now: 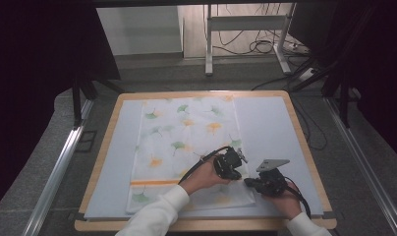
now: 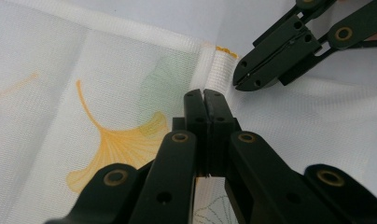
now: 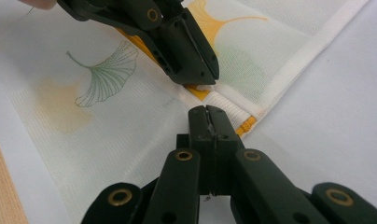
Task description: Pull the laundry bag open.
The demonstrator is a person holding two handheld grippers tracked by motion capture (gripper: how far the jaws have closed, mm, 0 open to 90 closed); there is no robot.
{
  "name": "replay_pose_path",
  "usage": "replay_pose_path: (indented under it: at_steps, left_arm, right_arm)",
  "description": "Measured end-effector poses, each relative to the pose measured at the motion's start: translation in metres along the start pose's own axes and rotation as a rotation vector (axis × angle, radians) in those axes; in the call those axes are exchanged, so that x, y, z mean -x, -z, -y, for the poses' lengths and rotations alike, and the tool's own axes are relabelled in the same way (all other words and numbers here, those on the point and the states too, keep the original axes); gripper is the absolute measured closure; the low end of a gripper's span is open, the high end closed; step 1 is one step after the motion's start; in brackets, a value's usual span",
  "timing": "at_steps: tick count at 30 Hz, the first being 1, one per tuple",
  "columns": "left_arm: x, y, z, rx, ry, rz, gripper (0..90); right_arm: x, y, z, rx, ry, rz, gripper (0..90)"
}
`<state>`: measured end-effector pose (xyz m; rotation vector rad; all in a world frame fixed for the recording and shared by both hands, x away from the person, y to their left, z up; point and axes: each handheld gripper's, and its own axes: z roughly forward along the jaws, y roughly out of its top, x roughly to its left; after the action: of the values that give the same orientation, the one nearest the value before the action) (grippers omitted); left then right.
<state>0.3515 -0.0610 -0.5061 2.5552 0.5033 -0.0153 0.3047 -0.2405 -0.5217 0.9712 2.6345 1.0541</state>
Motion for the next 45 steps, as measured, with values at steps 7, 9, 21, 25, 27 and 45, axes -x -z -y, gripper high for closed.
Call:
replay_pose_path:
  at_steps: [7,9,21,25,27,45]
  left_arm:
    - [0.002,0.001,0.000,-0.003,-0.017,-0.016,90.0]
    - [0.004,0.000,0.000,-0.001,-0.020,-0.028,90.0]
    - [0.005,0.002,0.003,-0.004,0.032,-0.041,90.0]
    - [0.005,0.002,0.005,0.001,0.044,-0.037,90.0]
    - [0.005,0.003,0.006,-0.001,0.041,-0.039,90.0]
    - [0.004,0.005,0.011,0.012,0.062,-0.023,90.0]
  right_arm:
    - [0.000,0.000,0.000,0.000,0.001,0.001,89.6]
    - [0.000,0.000,0.000,0.000,0.000,0.001,89.7]
    - [-0.001,0.000,0.000,0.002,0.006,0.003,89.7]
    - [-0.001,0.000,0.000,0.001,0.008,0.003,89.8]
    - [-0.001,0.000,0.000,0.000,0.008,0.005,89.7]
    - [-0.001,0.000,0.000,-0.003,0.013,0.006,89.8]
